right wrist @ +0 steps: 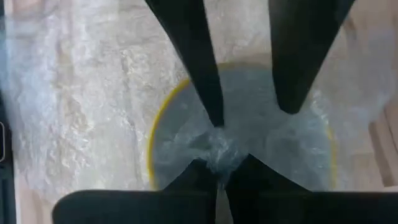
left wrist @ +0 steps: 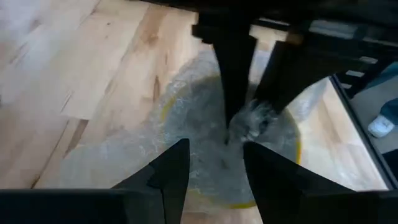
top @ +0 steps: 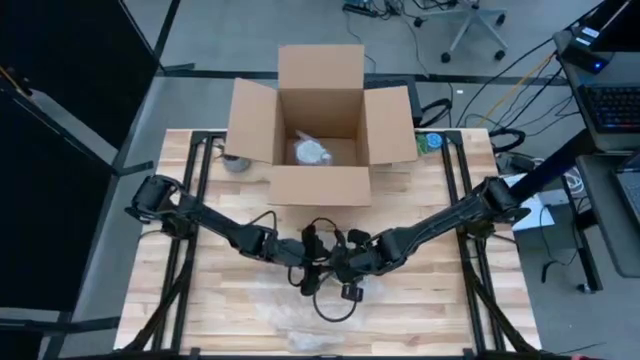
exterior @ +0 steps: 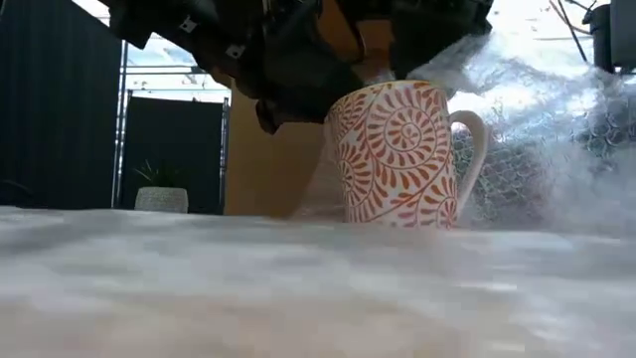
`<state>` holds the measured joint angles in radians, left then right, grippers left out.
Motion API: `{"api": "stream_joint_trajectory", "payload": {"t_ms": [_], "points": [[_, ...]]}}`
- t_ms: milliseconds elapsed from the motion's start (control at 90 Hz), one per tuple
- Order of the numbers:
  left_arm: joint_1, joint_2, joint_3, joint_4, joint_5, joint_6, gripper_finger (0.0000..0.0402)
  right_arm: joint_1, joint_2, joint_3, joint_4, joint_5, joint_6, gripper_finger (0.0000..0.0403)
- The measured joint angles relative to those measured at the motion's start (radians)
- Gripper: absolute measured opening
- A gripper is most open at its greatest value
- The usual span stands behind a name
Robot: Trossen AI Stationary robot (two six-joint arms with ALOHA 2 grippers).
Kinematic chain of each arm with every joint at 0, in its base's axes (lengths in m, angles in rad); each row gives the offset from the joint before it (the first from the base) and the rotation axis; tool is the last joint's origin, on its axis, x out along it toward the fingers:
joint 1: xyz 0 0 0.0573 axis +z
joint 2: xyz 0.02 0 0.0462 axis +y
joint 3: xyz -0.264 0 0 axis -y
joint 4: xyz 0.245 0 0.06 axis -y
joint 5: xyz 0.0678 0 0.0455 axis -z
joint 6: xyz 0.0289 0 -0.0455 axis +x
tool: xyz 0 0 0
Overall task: Wrap mug
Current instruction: Wrap the orange mug with bubble wrap
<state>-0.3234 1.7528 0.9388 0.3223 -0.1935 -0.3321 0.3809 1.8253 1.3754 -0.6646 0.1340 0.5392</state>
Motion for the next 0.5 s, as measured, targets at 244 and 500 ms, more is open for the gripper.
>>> {"api": "stream_joint_trajectory", "payload": {"t_ms": [244,500], "points": [[0.000,-0.032,-0.001,0.063,-0.007,-0.004,0.0143,0.001,0.001,0.000,0.000,-0.003,-0.001,0.0004],[-0.008,-0.024,0.001,0.080,0.076,-0.001,0.0143,0.001,0.002,0.000,0.008,-0.003,-0.009,0.0004]]}}
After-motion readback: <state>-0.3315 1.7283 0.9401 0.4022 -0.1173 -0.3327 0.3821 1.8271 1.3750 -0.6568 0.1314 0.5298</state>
